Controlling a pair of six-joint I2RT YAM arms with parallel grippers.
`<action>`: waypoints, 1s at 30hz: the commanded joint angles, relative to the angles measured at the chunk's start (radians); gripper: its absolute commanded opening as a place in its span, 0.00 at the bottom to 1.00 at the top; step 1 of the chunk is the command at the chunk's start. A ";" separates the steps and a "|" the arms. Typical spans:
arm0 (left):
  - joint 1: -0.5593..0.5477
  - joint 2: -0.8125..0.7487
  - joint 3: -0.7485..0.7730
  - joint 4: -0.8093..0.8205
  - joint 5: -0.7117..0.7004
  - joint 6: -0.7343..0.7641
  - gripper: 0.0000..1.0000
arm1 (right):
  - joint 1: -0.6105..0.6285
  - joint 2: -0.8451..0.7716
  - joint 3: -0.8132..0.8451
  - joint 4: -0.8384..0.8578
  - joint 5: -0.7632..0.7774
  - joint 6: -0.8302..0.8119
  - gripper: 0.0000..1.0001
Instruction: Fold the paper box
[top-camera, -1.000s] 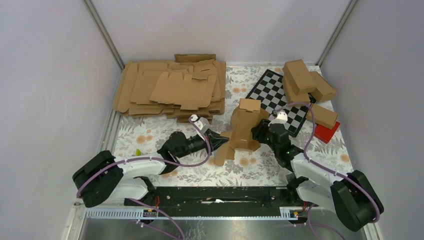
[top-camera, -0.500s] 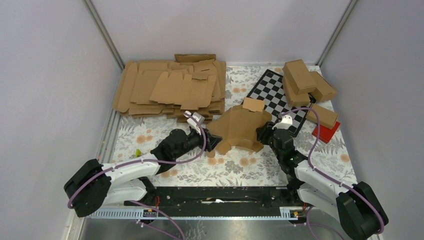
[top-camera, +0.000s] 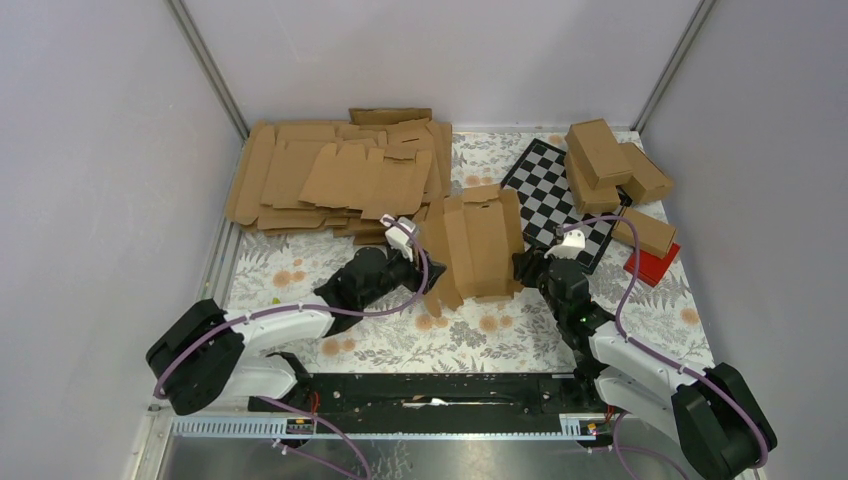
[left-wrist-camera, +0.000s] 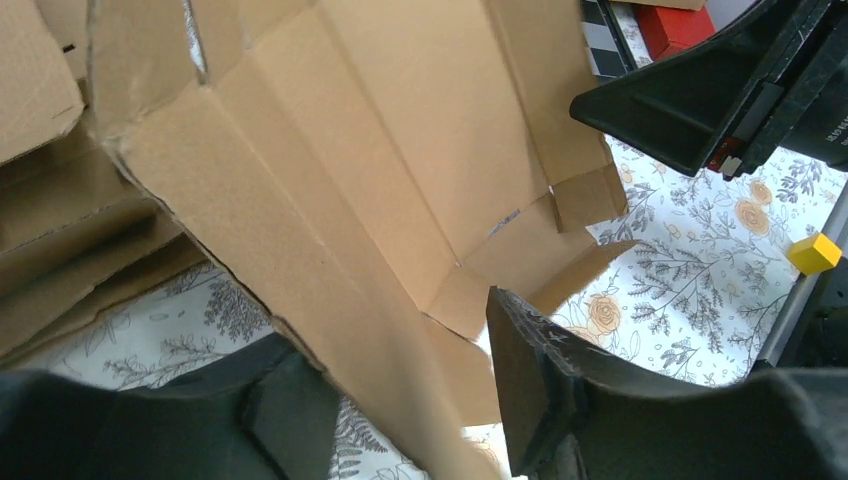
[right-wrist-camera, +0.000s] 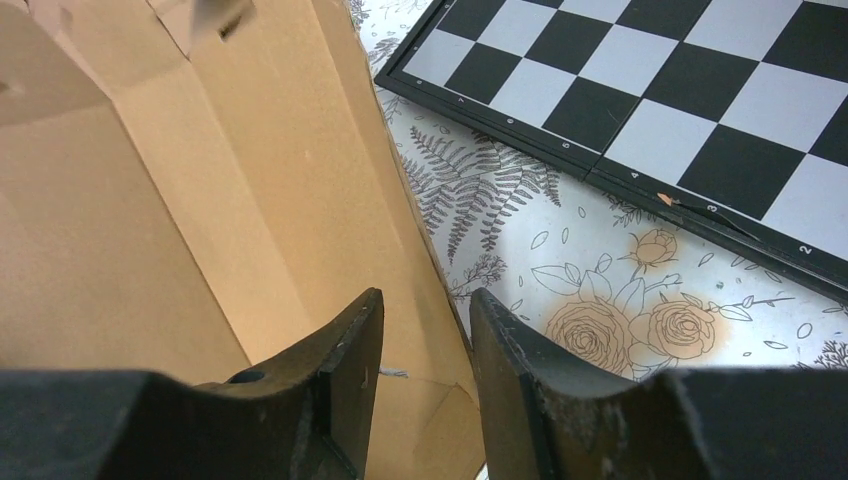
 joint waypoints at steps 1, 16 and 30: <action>0.005 0.038 0.055 0.088 0.059 0.065 0.47 | 0.008 -0.004 -0.006 0.065 -0.017 -0.019 0.44; 0.005 0.087 0.076 0.049 0.053 0.137 0.00 | 0.008 0.059 -0.047 0.169 -0.049 -0.033 0.54; 0.016 0.031 -0.001 0.114 -0.220 0.087 0.00 | 0.008 -0.008 -0.072 0.150 -0.050 0.016 1.00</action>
